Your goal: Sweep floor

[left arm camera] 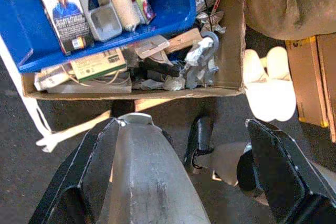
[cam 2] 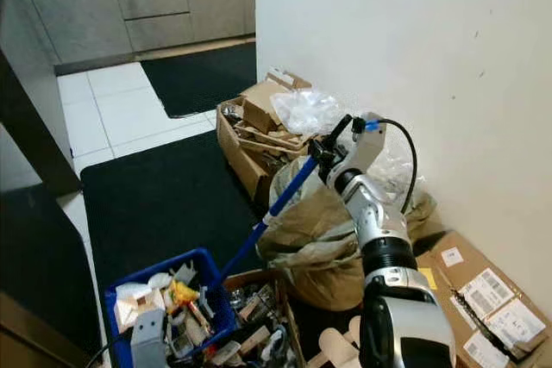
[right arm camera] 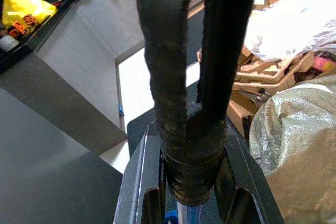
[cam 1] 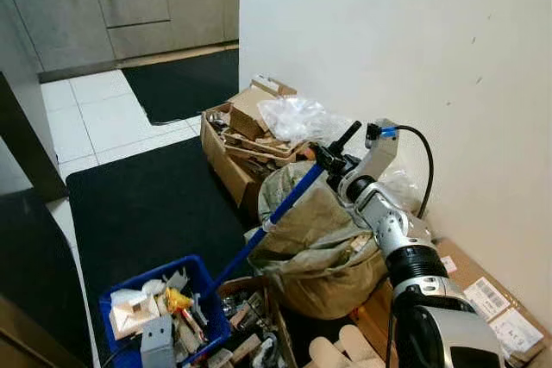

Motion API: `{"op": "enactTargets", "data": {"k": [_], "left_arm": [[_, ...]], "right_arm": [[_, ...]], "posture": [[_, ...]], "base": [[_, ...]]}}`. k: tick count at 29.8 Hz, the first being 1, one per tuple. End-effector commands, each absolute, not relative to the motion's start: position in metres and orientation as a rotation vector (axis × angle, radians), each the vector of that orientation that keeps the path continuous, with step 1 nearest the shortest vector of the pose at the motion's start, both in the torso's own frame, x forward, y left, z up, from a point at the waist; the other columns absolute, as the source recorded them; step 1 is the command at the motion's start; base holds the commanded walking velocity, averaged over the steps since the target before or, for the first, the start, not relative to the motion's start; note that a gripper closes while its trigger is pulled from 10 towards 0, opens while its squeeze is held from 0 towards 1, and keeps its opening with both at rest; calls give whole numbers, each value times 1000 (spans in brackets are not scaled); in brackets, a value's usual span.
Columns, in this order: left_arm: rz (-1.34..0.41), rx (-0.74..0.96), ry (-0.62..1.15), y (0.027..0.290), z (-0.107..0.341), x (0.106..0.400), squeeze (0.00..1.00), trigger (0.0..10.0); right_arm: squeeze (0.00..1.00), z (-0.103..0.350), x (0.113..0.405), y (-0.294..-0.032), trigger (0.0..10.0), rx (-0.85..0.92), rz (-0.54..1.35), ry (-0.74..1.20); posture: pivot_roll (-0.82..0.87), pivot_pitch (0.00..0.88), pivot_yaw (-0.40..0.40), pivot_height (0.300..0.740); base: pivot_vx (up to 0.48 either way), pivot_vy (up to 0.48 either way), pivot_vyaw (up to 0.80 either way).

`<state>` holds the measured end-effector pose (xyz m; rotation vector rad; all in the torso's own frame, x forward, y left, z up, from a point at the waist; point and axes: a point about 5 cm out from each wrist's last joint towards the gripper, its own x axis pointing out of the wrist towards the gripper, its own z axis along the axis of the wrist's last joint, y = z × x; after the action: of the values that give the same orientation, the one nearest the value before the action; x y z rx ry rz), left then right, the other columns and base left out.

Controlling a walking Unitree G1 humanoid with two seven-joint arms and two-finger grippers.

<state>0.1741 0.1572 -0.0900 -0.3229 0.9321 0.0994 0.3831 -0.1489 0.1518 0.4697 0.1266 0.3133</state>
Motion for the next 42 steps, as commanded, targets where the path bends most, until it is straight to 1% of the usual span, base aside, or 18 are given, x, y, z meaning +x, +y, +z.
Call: {"op": "enactTargets", "data": {"k": [1, 4, 11, 21, 23, 24, 25, 27, 28, 30, 31, 32, 33, 35, 39, 42], "left_arm": [[87, -340, 957, 151, -92, 170, 0, 10000], [85, -339, 958, 151, -93, 170, 0, 10000], [84, -339, 960, 151, -93, 169, 0, 10000], [77, -338, 961, 150, -93, 169, 0, 10000], [73, -338, 960, 150, -92, 170, 0, 10000], [73, -338, 960, 150, -92, 170, 0, 10000], [72, -338, 960, 150, -92, 170, 0, 10000], [72, -338, 960, 150, -92, 170, 0, 10000], [71, -337, 959, 150, -92, 170, 0, 10000], [71, -337, 959, 150, -92, 170, 0, 10000], [74, -334, 957, 150, -92, 170, 0, 10000], [74, -334, 957, 150, -92, 170, 0, 10000], [75, -332, 955, 150, -92, 171, 0, 10000], [74, -331, 954, 151, -92, 171, 0, 10000], [74, -333, 953, 151, -92, 172, 0, 10000], [75, -335, 952, 151, -91, 172, 0, 10000]], "right_arm": [[0, 159, 383, -155, 10000, 463, 295, 83], [0, 160, 383, -155, 10000, 454, 292, 77], [0, 175, 382, -149, 10000, 286, 316, -8], [0, 184, 380, -137, 10000, 197, 322, -97], [0, 194, 377, -132, 10000, 68, 321, -174], [0, 194, 377, -132, 10000, 68, 321, -174], [0, 198, 377, -131, 10000, 21, 322, -199], [0, 198, 377, -131, 10000, 21, 322, -199], [0, 201, 376, -130, 10000, -20, 322, -219], [0, 201, 376, -130, 10000, -20, 322, -219], [0, 201, 374, -126, 10000, -92, 337, -234], [0, 201, 374, -126, 10000, -92, 337, -234], [0, 201, 370, -118, 10000, -183, 366, -253], [0, 198, 365, -104, 10000, -278, 419, -281], [0, 197, 363, -98, 10000, -297, 440, -290], [0, 197, 361, -93, 10000, -271, 451, -292]], "posture": [[-35, 1, -39, 740], [-33, 0, -40, 740], [-33, 0, -44, 740], [-31, 0, -46, 740], [-35, 0, -44, 740], [-35, 0, -44, 740], [-35, 0, -44, 740], [-35, 0, -44, 740], [-35, 0, -44, 740], [-35, 0, -44, 740], [-35, 0, -45, 740], [-35, 0, -45, 740], [-42, 0, -41, 740], [-39, 0, -42, 740], [-39, 0, -44, 740], [-37, 2, -45, 740]], "base": [[0, 0, 0], [0, 0, 0], [0, 0, 0], [0, 0, 0], [0, 0, 0], [0, 0, 0], [0, 0, 0], [0, 0, 0], [0, 0, 0], [0, 0, 0], [0, 0, 0], [0, 0, 0], [0, 0, 0], [0, 0, 0], [0, 0, 0], [0, 0, 0]]}}
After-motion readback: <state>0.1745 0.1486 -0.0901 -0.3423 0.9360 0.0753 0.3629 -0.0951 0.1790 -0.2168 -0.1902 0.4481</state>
